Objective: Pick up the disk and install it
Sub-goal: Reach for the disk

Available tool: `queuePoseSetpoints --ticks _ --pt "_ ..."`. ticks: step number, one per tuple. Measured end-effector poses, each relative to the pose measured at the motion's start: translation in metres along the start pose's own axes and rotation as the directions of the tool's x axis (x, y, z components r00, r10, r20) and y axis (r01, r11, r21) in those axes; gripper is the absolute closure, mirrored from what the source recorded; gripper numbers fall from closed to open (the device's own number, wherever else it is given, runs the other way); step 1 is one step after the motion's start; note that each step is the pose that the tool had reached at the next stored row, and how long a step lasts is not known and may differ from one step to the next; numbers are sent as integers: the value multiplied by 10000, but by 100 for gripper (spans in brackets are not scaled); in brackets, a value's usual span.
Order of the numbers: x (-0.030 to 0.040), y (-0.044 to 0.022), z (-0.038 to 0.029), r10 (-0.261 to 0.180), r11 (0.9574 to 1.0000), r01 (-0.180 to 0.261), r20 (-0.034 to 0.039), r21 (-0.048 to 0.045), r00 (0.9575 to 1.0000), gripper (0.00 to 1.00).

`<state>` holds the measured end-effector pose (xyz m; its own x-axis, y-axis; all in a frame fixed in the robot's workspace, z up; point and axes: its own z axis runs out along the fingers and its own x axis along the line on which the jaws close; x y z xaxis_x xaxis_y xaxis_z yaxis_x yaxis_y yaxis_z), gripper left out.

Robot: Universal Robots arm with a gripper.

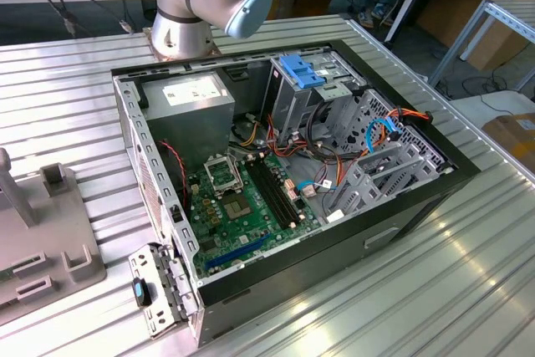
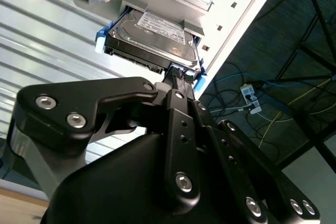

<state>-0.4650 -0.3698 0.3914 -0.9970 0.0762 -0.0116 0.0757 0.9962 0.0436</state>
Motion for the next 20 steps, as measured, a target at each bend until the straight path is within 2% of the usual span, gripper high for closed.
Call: queuePoseSetpoints --ticks 1,7,20 --pt "4 45 2 0 10000 0 -1 0 10000 89" --pt "14 173 7 0 10000 0 0 0 10000 89" --pt "16 196 8 0 10000 0 0 0 10000 89"
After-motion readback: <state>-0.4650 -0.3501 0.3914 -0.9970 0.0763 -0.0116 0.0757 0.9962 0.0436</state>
